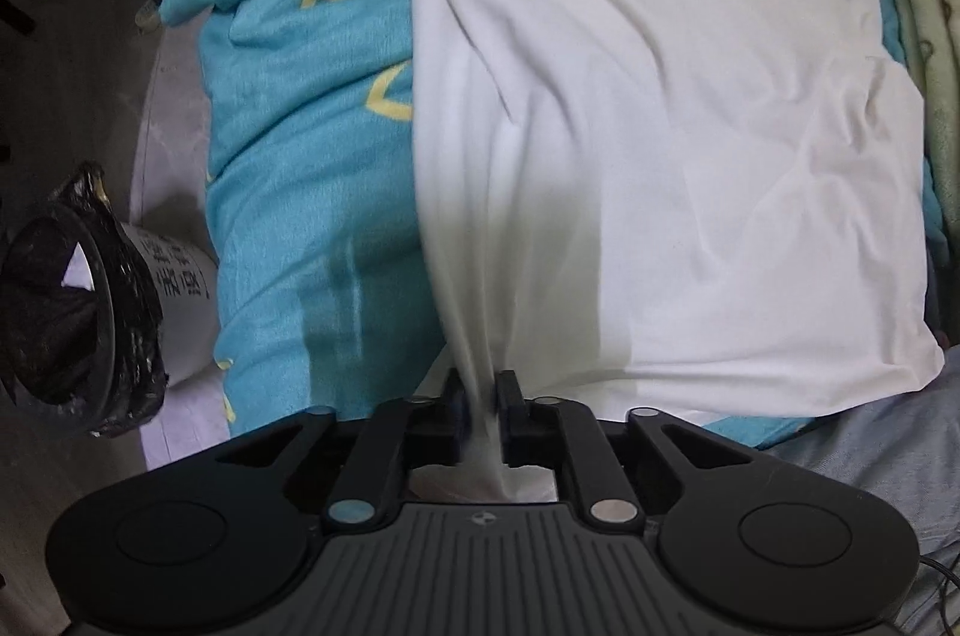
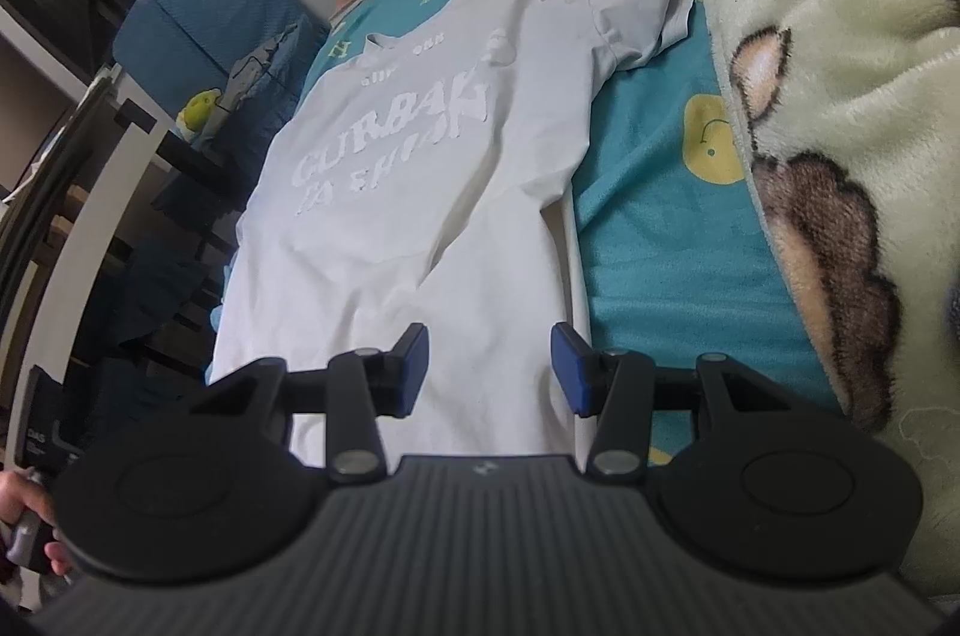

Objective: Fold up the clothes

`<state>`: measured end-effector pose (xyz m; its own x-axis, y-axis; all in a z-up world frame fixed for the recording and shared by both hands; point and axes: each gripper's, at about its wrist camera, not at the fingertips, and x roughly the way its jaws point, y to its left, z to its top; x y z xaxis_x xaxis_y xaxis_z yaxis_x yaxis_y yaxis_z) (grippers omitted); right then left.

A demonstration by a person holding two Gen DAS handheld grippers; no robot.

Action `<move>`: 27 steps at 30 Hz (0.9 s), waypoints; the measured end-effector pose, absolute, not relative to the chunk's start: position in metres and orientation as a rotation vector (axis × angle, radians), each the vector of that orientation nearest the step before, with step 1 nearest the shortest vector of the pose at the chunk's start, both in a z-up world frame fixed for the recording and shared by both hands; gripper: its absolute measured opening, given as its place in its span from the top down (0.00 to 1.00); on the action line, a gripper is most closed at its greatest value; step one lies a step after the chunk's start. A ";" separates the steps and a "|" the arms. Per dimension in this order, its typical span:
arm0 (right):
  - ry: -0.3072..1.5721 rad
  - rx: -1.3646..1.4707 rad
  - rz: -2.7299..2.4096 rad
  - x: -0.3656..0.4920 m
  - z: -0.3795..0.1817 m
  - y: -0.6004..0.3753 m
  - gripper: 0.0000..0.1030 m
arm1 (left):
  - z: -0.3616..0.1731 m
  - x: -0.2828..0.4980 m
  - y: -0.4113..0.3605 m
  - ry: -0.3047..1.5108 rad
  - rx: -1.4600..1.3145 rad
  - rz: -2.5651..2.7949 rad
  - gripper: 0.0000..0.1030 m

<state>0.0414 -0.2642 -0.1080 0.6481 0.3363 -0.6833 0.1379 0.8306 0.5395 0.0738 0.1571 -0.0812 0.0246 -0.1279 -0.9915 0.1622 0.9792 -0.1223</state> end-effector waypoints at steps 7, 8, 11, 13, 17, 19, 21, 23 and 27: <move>0.820 0.603 0.088 0.038 -0.100 -0.268 0.53 | -0.026 0.060 0.151 1.295 0.053 -0.222 0.29; 0.810 0.605 0.081 0.040 -0.099 -0.270 0.53 | -0.018 0.060 0.148 1.249 0.043 -0.220 0.24; 0.784 0.587 0.055 0.050 -0.092 -0.274 0.53 | -0.001 0.065 0.135 1.102 0.015 -0.209 0.19; 0.755 0.564 0.030 0.060 -0.085 -0.277 0.53 | 0.009 0.068 0.121 1.007 -0.005 -0.210 0.16; 0.702 0.564 -0.020 0.088 -0.075 -0.286 0.53 | 0.010 0.088 0.084 0.865 -0.072 -0.212 0.11; 0.687 0.597 -0.034 0.106 -0.075 -0.292 0.53 | 0.004 0.099 0.066 0.819 -0.116 -0.208 0.09; 0.684 0.668 -0.035 0.127 -0.083 -0.299 0.53 | -0.009 0.113 0.055 0.786 -0.201 -0.180 0.06; 0.689 0.770 -0.049 0.149 -0.100 -0.307 0.53 | -0.028 0.128 0.048 0.761 -0.283 -0.150 0.06; 0.694 0.988 -0.110 0.190 -0.144 -0.325 0.23 | -0.066 0.148 0.045 0.793 -0.255 -0.131 0.06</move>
